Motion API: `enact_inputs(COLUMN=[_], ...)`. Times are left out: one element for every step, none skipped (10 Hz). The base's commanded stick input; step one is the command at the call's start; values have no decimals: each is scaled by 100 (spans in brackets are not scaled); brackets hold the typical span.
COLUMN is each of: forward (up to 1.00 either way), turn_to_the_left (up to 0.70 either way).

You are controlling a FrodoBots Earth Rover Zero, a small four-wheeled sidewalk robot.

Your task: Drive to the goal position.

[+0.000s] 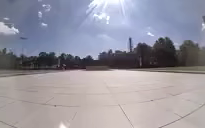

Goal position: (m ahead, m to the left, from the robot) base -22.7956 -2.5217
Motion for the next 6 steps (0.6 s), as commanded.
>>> enact_inputs(forward=[5,5,5,4,4,5], turn_to_the_left=[0,0,0,0,0,0])
